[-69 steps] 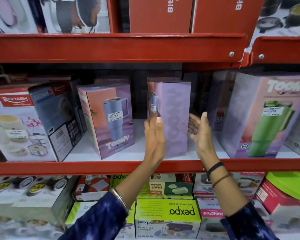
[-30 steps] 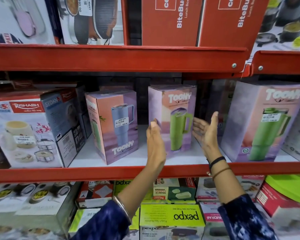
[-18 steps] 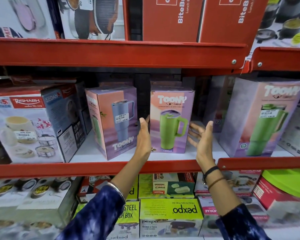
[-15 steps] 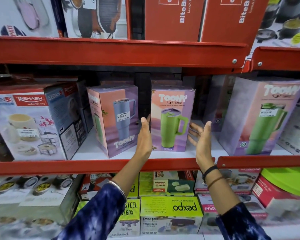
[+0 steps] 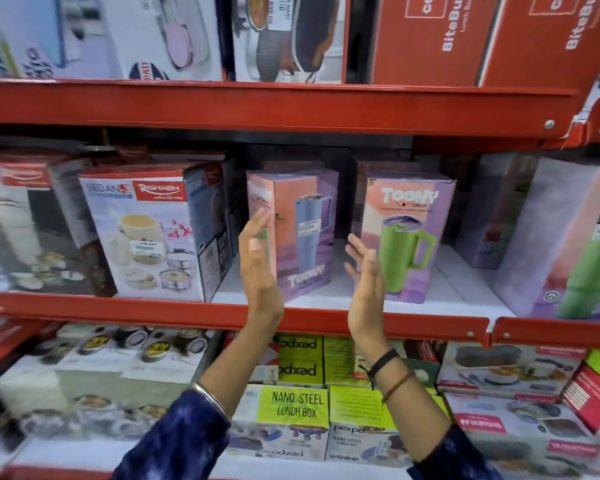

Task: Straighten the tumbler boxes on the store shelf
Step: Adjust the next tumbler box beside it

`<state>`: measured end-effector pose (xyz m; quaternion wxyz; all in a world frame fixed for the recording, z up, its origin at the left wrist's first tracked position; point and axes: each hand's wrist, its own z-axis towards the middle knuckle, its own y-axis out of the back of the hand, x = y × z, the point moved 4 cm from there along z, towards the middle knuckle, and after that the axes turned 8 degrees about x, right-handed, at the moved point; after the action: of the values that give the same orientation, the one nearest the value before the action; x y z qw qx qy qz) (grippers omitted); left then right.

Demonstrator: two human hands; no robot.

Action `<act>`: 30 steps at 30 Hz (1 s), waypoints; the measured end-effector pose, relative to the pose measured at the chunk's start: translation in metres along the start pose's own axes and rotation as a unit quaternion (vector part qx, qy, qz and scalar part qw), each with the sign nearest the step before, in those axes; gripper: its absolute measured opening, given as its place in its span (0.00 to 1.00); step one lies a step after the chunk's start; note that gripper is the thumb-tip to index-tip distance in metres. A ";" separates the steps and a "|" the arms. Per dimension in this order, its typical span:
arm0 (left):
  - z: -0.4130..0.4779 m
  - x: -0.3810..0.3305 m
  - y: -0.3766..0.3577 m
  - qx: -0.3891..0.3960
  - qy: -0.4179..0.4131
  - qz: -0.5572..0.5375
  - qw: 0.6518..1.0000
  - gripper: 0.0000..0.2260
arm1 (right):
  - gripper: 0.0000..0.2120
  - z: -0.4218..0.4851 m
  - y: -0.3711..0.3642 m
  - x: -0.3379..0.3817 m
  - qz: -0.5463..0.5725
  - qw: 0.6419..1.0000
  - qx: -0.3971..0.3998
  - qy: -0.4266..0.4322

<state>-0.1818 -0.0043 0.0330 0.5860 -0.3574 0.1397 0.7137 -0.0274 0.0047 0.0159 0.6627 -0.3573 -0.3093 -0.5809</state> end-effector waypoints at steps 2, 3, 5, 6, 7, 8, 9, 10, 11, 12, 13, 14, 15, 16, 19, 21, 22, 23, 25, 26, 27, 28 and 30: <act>0.016 0.009 0.015 -0.014 0.032 0.004 0.999 0.22 | 0.44 0.001 -0.023 -0.006 0.005 0.999 0.029 -0.035; 0.023 0.011 0.020 -0.018 0.055 0.002 0.998 0.22 | 0.47 0.002 -0.034 -0.008 0.005 0.998 0.039 -0.054; 0.036 0.021 0.027 -0.020 0.127 -0.019 0.991 0.24 | 0.50 0.002 -0.052 -0.011 -0.004 0.995 0.058 -0.083; 0.041 0.027 0.029 -0.019 0.174 -0.036 0.984 0.25 | 0.46 0.002 -0.060 -0.013 -0.005 0.994 0.064 -0.092; 0.046 0.034 0.030 -0.014 0.215 -0.053 0.975 0.26 | 0.38 0.001 -0.066 -0.015 -0.006 0.993 0.065 -0.098; 0.051 0.041 0.031 -0.008 0.247 -0.065 0.967 0.28 | 0.31 0.001 -0.071 -0.017 -0.009 0.993 0.062 -0.102; 0.055 0.046 0.032 -0.002 0.269 -0.071 0.960 0.29 | 0.27 0.001 -0.075 -0.019 -0.016 0.993 0.053 -0.107; 0.058 0.048 0.032 0.004 0.283 -0.075 0.956 0.31 | 0.25 0.001 -0.078 -0.023 -0.026 0.993 0.046 -0.109; 0.060 0.050 0.031 0.012 0.293 -0.078 0.953 0.32 | 0.25 0.000 -0.082 -0.026 -0.035 0.993 0.038 -0.107; 0.062 0.050 0.031 0.022 0.300 -0.081 0.950 0.32 | 0.25 0.001 -0.085 -0.028 -0.034 0.993 0.032 -0.107; 0.062 0.049 0.030 0.030 0.303 -0.081 0.949 0.32 | 0.29 0.002 -0.088 -0.030 -0.033 0.993 0.025 -0.107; 0.062 0.050 0.030 0.038 0.305 -0.079 0.948 0.32 | 0.37 0.003 -0.089 -0.032 -0.028 0.994 0.015 -0.105; 0.062 0.050 0.030 0.043 0.305 -0.076 0.948 0.32 | 0.44 0.005 -0.089 -0.035 -0.024 0.994 -0.003 -0.107; 0.061 0.049 0.030 0.047 0.307 -0.076 0.948 0.32 | 0.47 0.008 -0.087 -0.036 -0.017 0.994 -0.022 -0.103; 0.060 0.048 0.030 0.071 0.296 -0.075 0.950 0.32 | 0.48 0.021 -0.079 -0.033 0.017 0.995 -0.050 -0.090; 0.059 0.044 0.030 0.078 0.283 -0.076 0.953 0.33 | 0.50 0.031 -0.072 -0.032 0.041 0.993 -0.055 -0.095; 0.058 0.042 0.030 0.080 0.275 -0.078 0.955 0.32 | 0.51 0.036 -0.068 -0.032 0.046 0.992 -0.060 -0.100; 0.057 0.040 0.030 0.076 0.268 -0.079 0.957 0.31 | 0.50 0.041 -0.064 -0.031 0.049 0.991 -0.060 -0.106; 0.052 0.035 0.029 0.059 0.259 -0.080 0.961 0.29 | 0.38 0.051 -0.054 -0.031 0.058 0.990 -0.056 -0.116; 0.048 0.033 0.028 0.052 0.258 -0.073 0.962 0.28 | 0.33 0.056 -0.050 -0.032 0.063 0.990 -0.045 -0.122; 0.043 0.033 0.028 0.047 0.257 -0.061 0.963 0.27 | 0.30 0.060 -0.047 -0.032 0.064 0.988 -0.031 -0.133; 0.037 0.032 0.027 0.043 0.256 -0.054 0.964 0.27 | 0.31 0.062 -0.045 -0.035 0.065 0.987 -0.028 -0.144; 0.025 0.034 0.024 0.042 0.246 -0.053 0.967 0.29 | 0.32 0.063 -0.042 -0.039 0.066 0.984 -0.031 -0.160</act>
<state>-0.2151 0.0296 0.0218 0.5848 -0.5040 0.2899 0.5657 -0.0744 0.0760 0.0237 0.6298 -0.4861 -0.3690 -0.4805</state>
